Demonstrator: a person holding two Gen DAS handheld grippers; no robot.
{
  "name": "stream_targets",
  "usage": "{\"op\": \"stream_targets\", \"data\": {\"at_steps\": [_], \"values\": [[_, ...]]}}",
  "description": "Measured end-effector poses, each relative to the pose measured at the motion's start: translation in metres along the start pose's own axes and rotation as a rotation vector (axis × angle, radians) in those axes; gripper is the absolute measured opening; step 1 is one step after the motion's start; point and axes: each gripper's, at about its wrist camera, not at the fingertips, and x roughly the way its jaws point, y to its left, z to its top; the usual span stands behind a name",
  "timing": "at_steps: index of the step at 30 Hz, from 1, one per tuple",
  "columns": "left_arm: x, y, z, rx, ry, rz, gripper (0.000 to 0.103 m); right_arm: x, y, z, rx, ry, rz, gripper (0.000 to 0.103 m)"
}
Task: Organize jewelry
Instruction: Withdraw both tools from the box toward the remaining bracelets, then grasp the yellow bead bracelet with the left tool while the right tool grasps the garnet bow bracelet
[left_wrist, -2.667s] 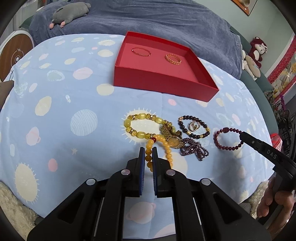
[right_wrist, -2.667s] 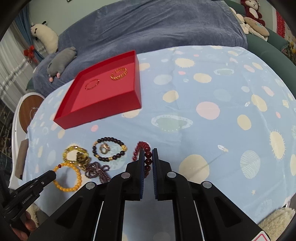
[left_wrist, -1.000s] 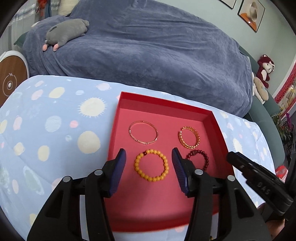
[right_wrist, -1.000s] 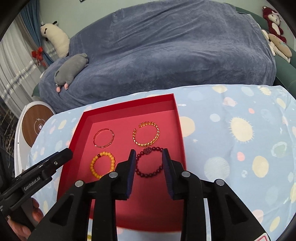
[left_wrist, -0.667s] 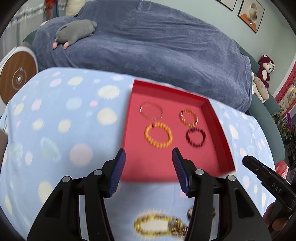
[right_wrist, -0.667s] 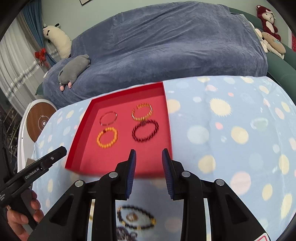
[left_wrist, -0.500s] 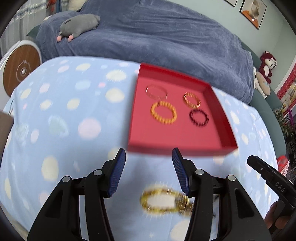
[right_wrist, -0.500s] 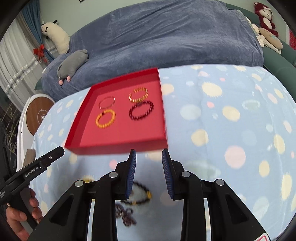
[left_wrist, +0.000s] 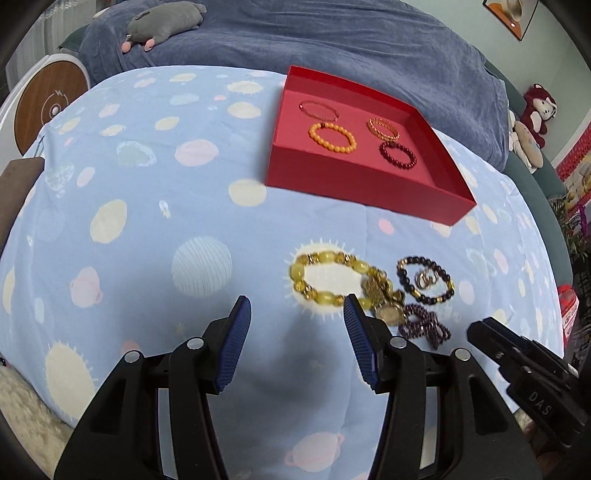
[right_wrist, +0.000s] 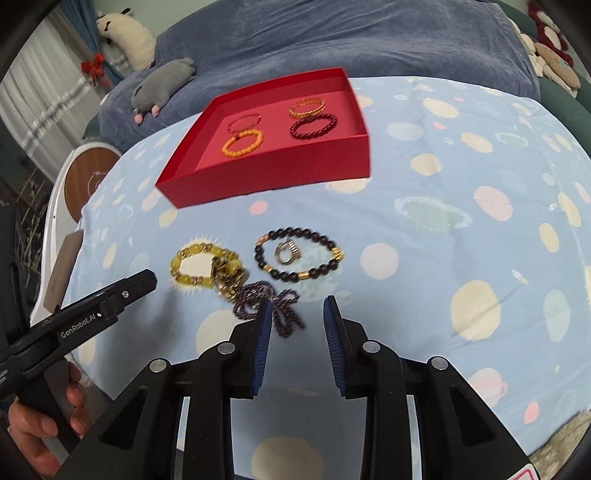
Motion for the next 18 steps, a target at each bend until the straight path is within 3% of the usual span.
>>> {"op": "stream_targets", "data": {"at_steps": [18], "values": [[0.002,0.002,-0.024,-0.008,0.039,0.000,0.050,0.034,0.016,-0.015,-0.050,0.069,-0.008,0.028]]}}
